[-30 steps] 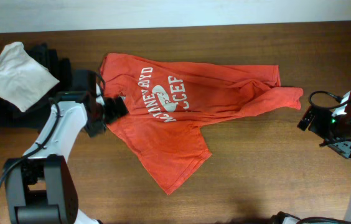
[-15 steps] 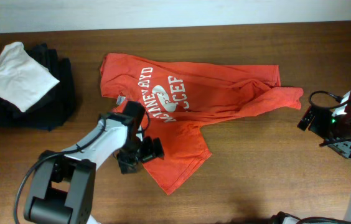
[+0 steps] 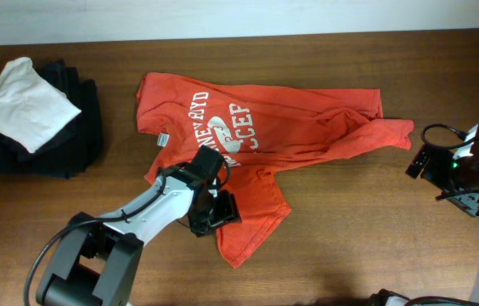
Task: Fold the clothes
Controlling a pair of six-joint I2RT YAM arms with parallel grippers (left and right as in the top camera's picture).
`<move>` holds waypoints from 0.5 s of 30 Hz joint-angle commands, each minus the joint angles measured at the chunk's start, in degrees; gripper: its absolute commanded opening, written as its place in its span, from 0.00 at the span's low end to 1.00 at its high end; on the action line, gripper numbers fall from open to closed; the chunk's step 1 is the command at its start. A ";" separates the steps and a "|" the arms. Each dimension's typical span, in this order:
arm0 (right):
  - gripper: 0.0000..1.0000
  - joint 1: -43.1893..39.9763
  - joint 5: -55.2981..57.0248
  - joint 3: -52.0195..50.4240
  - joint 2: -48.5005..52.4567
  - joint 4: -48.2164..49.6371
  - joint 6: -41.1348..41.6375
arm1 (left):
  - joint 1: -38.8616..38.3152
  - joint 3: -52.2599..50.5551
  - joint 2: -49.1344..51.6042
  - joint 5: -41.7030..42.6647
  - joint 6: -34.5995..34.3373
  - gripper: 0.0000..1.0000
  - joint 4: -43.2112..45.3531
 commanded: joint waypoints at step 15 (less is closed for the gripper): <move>0.99 -0.31 0.96 0.92 -0.42 -0.02 0.09 | 0.26 -1.53 1.62 -12.17 -0.22 0.00 2.67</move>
